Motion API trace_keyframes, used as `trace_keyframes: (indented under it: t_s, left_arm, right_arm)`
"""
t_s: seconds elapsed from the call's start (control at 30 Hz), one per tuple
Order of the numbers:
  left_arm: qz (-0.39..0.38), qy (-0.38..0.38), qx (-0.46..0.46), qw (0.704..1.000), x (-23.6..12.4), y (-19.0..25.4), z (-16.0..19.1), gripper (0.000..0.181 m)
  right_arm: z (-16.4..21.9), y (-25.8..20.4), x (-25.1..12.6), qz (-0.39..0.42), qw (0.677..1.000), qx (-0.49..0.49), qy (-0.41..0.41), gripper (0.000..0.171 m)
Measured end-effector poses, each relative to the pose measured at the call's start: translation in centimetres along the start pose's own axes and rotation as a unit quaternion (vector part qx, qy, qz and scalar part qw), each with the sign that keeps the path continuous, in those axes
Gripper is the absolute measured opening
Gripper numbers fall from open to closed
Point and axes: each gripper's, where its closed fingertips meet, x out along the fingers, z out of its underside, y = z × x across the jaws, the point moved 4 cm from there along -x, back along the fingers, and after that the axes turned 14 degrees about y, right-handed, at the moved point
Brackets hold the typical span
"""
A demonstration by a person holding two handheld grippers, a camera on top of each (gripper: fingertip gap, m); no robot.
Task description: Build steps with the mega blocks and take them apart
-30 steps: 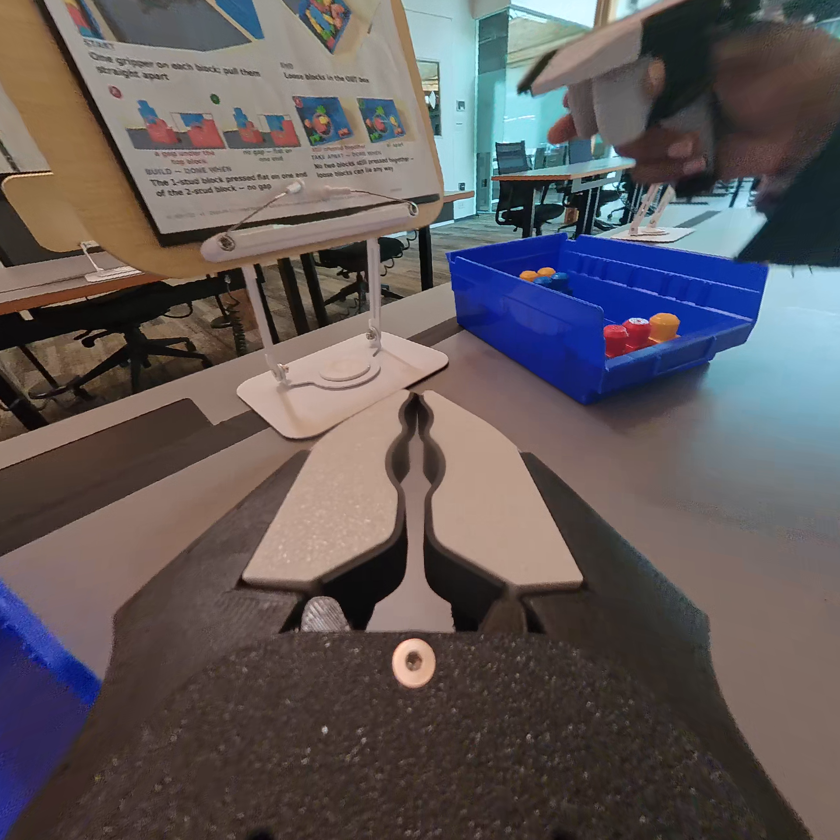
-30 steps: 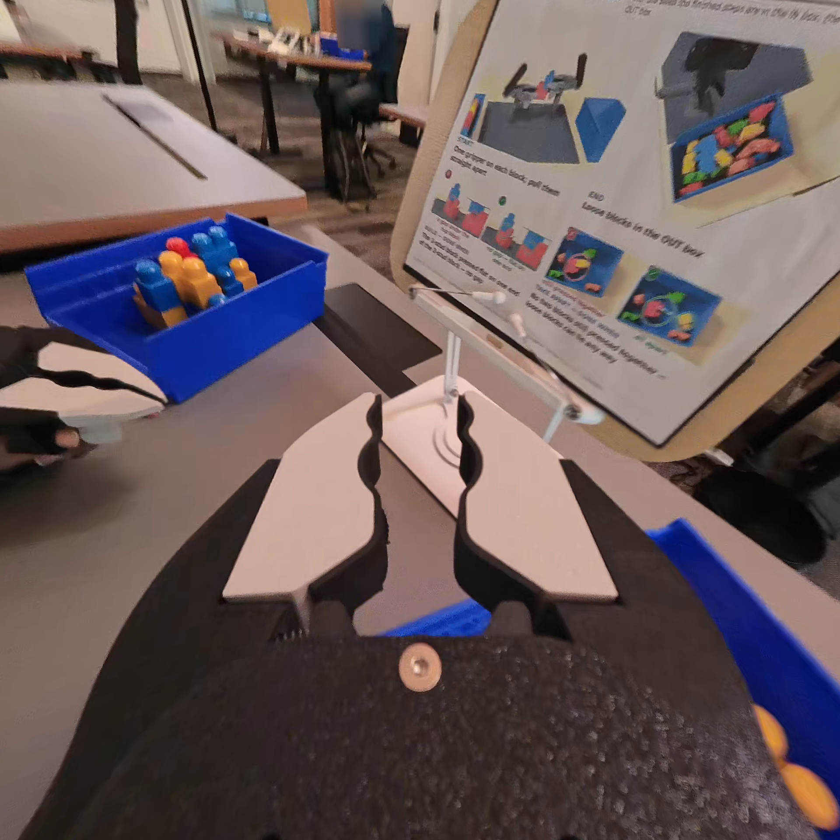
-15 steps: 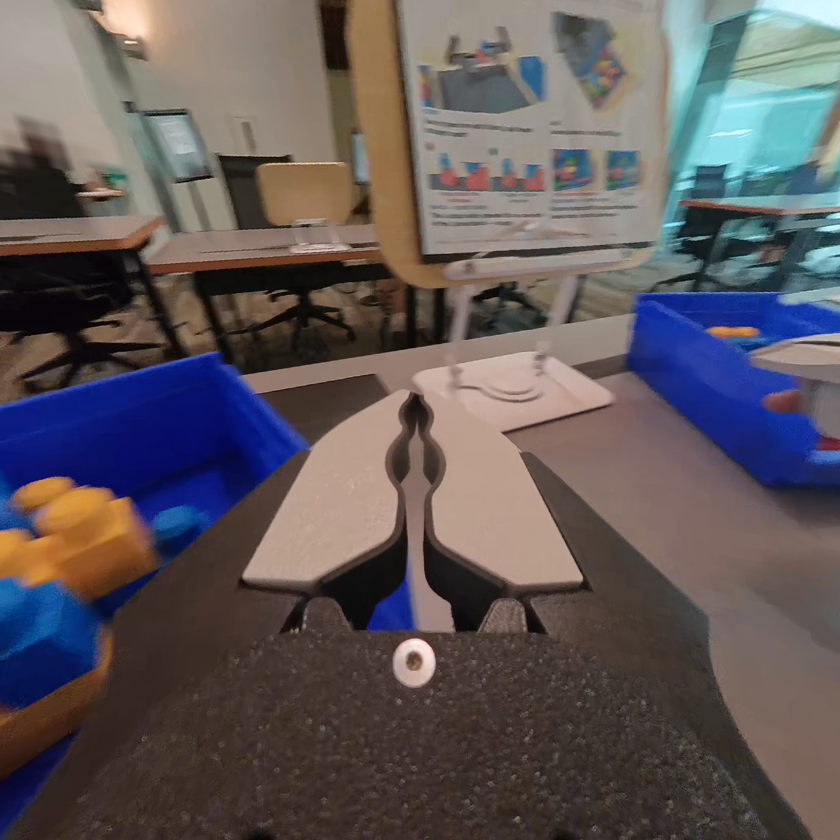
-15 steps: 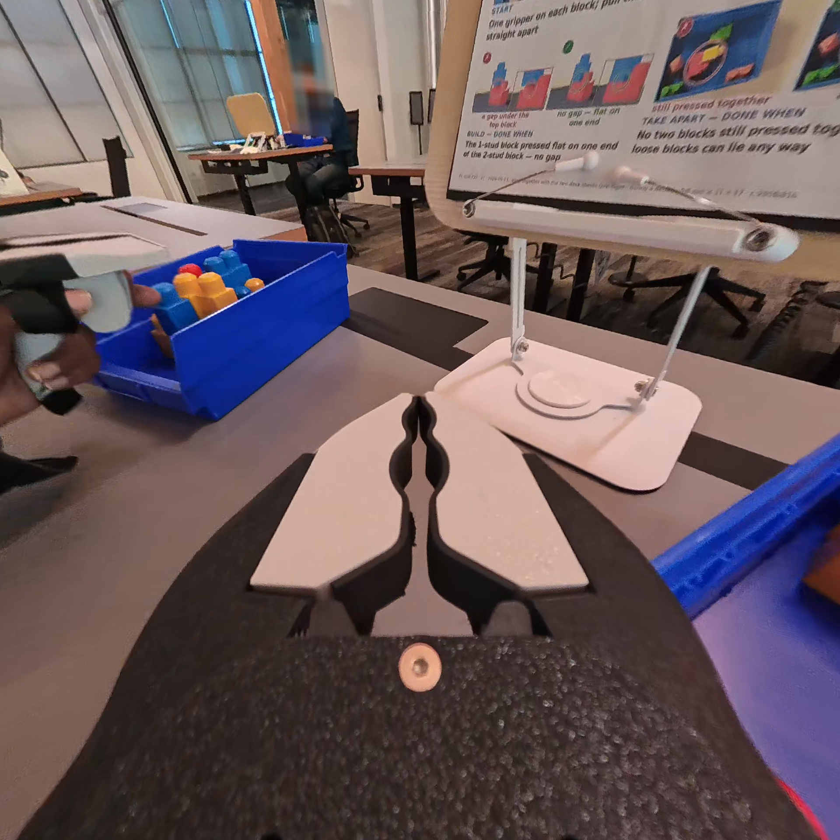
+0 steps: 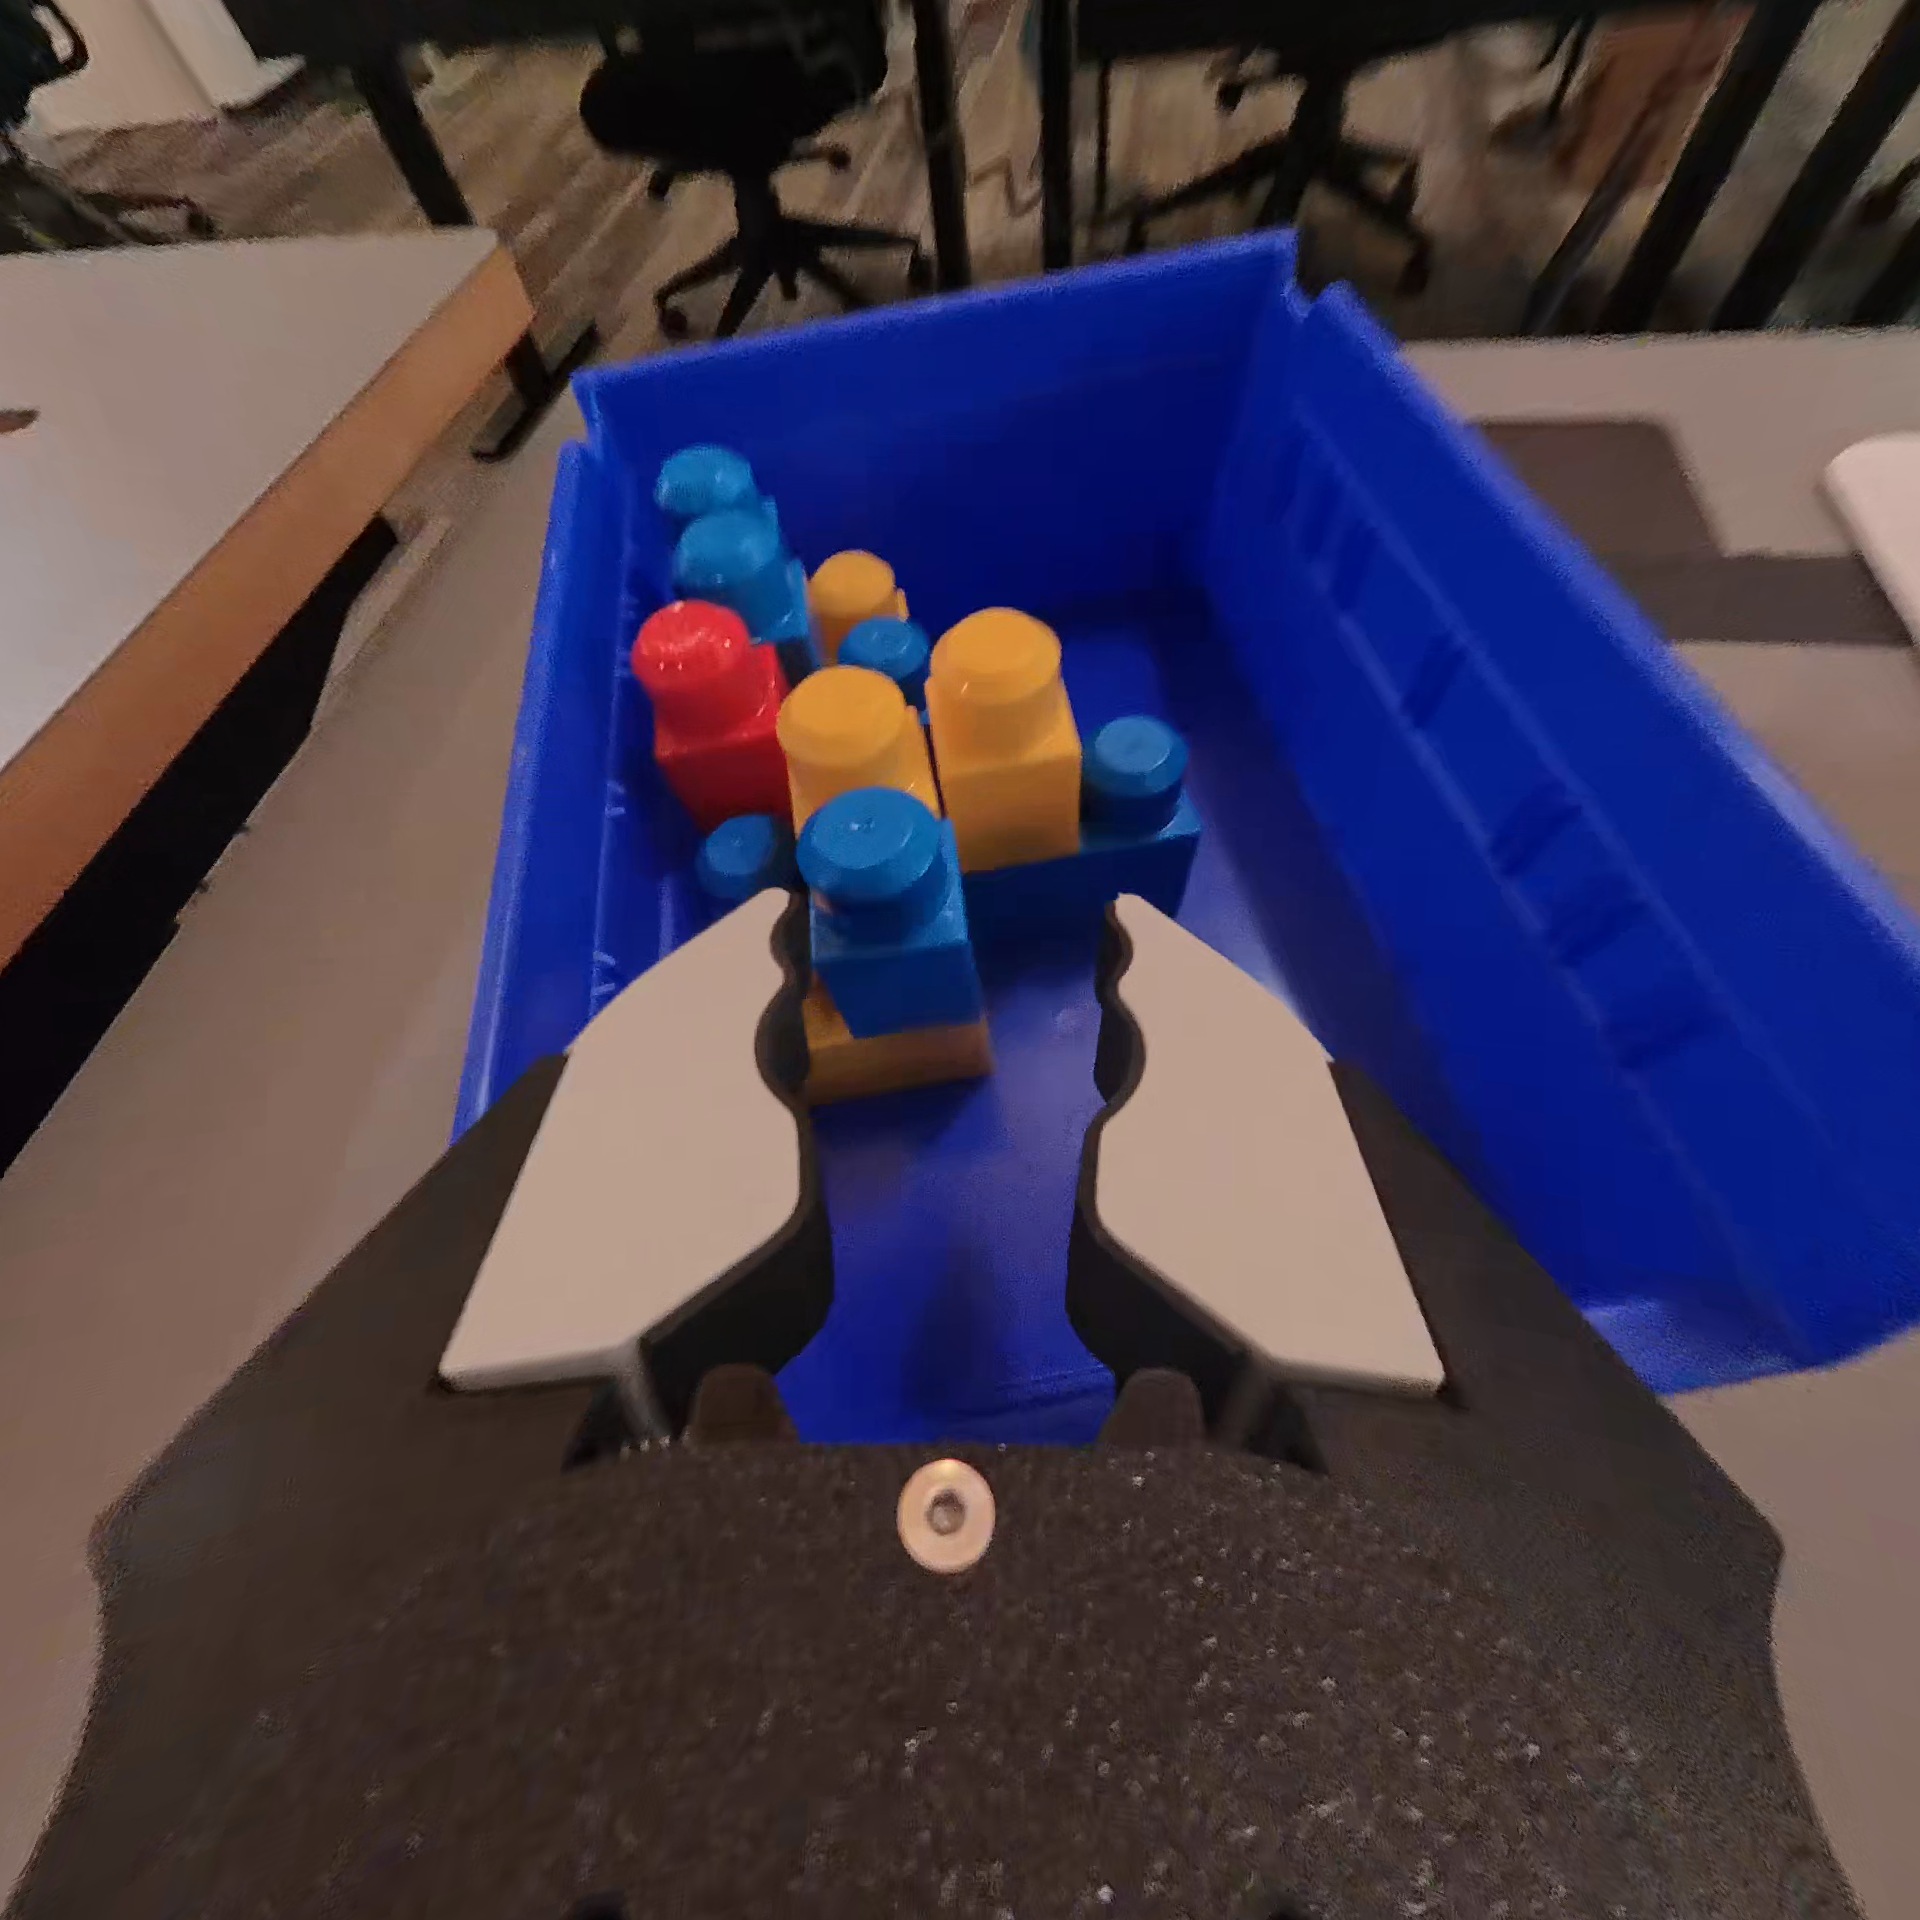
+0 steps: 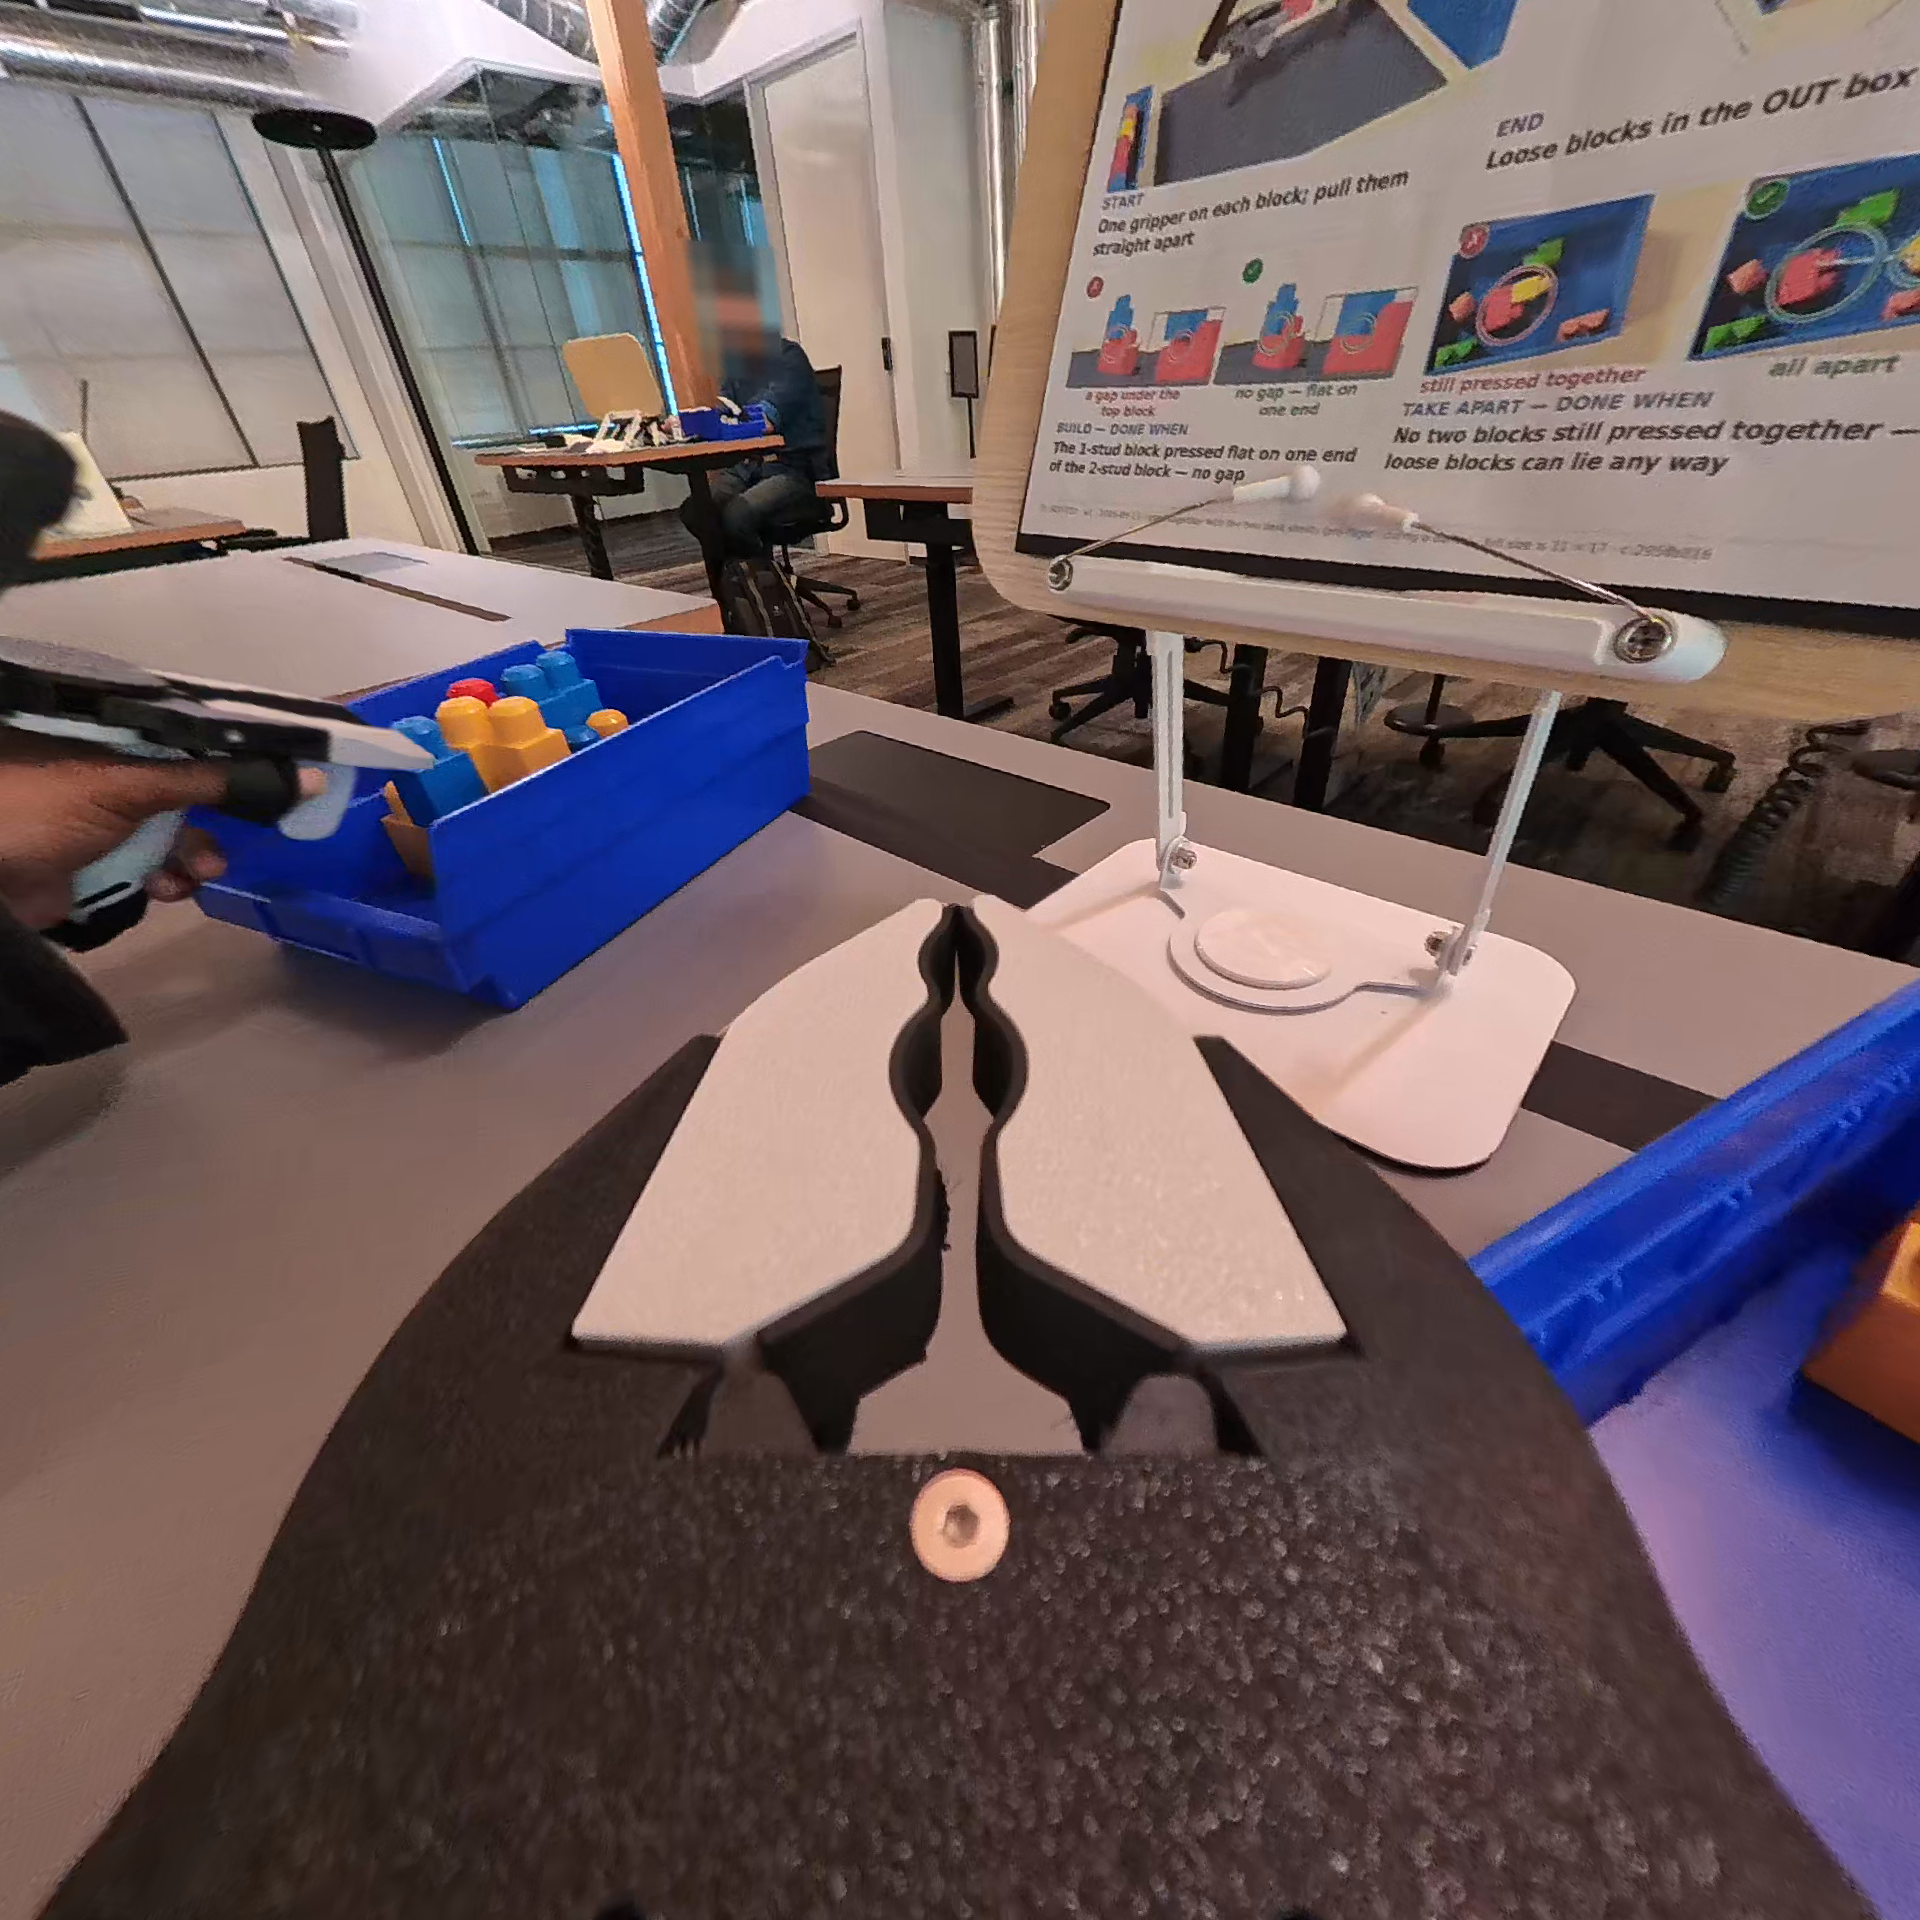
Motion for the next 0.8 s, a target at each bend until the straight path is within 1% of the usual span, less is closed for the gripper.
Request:
trace_keyframes:
  t_s: [0.1, 0.2, 0.27, 0.4, 0.5, 0.6, 0.67, 0.73, 0.8]
  left_arm:
    - [-0.029, -0.023, 0.028, 0.999, 1.3, -0.7, 0.7, 0.052]
    - [-0.039, -0.052, 0.042, 0.997, 2.2, -1.1, 1.4, 0.050]
    - [-0.036, -0.067, 0.058, 0.995, 2.6, -1.2, 1.9, 0.038]
    - [-0.029, -0.054, 0.077, 0.995, 2.0, -0.9, 1.6, 0.038]
    - [-0.011, -0.002, 0.075, 0.997, 0.5, 0.0, -0.4, 0.037]
    - [0.034, 0.073, 0.039, 0.996, -1.8, 1.7, -4.0, 0.037]
    - [0.086, 0.120, -0.004, 0.989, -3.6, 3.3, -6.7, 0.037]
    - [0.155, 0.160, -0.056, 0.973, -5.5, 5.4, -9.1, 0.037]
    - [0.231, 0.184, -0.105, 0.950, -7.3, 7.9, -10.9, 0.037]
  right_arm:
    - [-0.1, 0.0, -0.2, -0.003, 1.000, -0.001, 0.000, 0.000]
    - [-0.1, 0.1, -0.3, -0.006, 1.000, 0.005, 0.002, 0.000]
    - [-0.1, 0.1, -0.3, -0.007, 1.000, 0.007, 0.002, 0.000]
    - [0.1, -0.1, -0.2, -0.015, 1.000, 0.004, -0.001, 0.000]
    - [0.1, -0.5, -0.2, -0.022, 1.000, 0.000, 0.001, 0.000]
    - [-0.1, -1.2, -0.1, -0.038, 0.999, -0.011, 0.009, 0.000]
    - [-0.3, -1.9, 0.0, -0.051, 0.998, -0.022, 0.018, 0.000]
    - [-0.5, -2.6, 0.0, -0.064, 0.997, -0.035, 0.026, 0.001]
    - [-0.7, -3.4, 0.0, -0.074, 0.995, -0.050, 0.033, 0.003]
